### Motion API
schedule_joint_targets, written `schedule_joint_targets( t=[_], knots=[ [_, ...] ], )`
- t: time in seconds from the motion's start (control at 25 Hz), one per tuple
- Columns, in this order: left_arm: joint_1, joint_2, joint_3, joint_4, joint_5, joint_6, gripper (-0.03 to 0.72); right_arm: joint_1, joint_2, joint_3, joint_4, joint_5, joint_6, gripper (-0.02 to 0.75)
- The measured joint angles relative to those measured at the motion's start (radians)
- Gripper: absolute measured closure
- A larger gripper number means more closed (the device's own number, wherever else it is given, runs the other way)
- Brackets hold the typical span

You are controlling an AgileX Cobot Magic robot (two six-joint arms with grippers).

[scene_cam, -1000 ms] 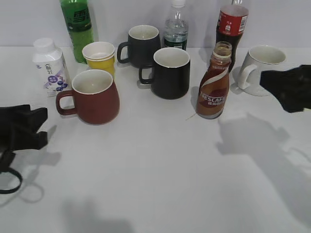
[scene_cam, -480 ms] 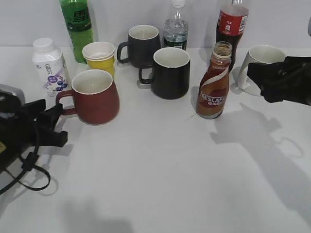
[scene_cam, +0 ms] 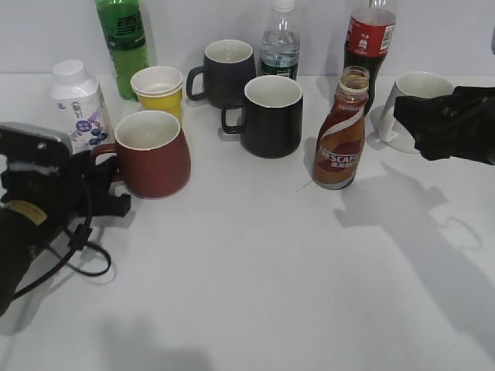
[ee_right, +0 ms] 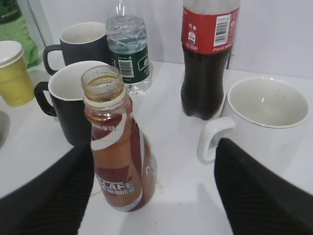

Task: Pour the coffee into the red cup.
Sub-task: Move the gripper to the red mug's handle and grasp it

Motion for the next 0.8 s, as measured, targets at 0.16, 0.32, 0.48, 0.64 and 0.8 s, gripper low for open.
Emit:
schedule_joint_targets(
  t=[0.16, 0.32, 0.48, 0.64, 0.8],
  knots=[
    [0.032, 0.027, -0.047, 0.011, 0.005, 0.0, 0.377, 0.0, 0.0, 0.0, 0.0, -0.003, 0.0, 0.165],
    [0.075, 0.054, -0.075, 0.085, 0.012, 0.0, 0.394, 0.0, 0.001, 0.0, 0.0, -0.004, -0.001, 0.165],
    [0.092, 0.063, -0.102, 0.135, 0.022, 0.0, 0.431, 0.0, 0.054, 0.0, -0.037, -0.022, -0.003, 0.165],
    [0.096, 0.072, -0.136, 0.139, 0.048, 0.0, 0.467, 0.0, 0.136, 0.0, -0.078, -0.036, 0.01, 0.165],
    [0.096, 0.086, -0.147, 0.142, 0.049, 0.001, 0.601, 0.0, 0.201, 0.016, -0.206, -0.112, 0.114, 0.165]
  ],
)
